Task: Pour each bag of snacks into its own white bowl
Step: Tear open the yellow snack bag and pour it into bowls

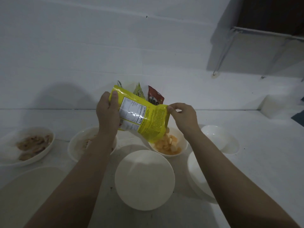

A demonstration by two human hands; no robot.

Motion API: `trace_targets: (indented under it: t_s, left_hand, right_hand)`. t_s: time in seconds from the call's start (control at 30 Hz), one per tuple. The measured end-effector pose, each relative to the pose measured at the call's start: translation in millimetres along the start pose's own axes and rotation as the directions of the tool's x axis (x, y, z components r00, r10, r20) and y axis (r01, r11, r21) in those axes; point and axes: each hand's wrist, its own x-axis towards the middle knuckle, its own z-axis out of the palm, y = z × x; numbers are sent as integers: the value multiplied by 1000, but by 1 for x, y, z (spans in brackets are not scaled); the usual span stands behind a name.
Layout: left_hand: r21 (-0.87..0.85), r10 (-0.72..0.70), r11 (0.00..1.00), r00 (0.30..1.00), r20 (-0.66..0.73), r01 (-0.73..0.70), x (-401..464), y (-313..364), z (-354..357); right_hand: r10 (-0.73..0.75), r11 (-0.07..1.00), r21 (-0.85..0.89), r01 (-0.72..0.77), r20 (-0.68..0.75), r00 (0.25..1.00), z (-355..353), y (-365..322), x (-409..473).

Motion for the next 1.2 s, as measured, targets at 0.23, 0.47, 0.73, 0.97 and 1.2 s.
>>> trace_targets:
  t_s: [0.23,0.47,0.73,0.97,1.2]
  left_hand:
    - [-4,13,1000,1000,5,-13,0,4,-2]
    - [-42,-55,998,997,-53,53,-2,2,-9]
    - [-177,-233,963,959,-159,205,-13,-6,-20]
    - [-300,-257,933,952,-168,199,-31,11,-1]
    - [-381,-222,908,971,-84,175,-66,39,56]
  right_hand:
    - [9,999,46,-7,-33,999,2,1,0]
    - [-30,997,66,29,17,999,9,-7,9]
    - [-115,991,79,112,42,992,22,-29,13]
    - [-121,984,128,126,-50,991,-2,-30,4]
    - [-71,988,122,90,-154,985,-74,-3,-1]
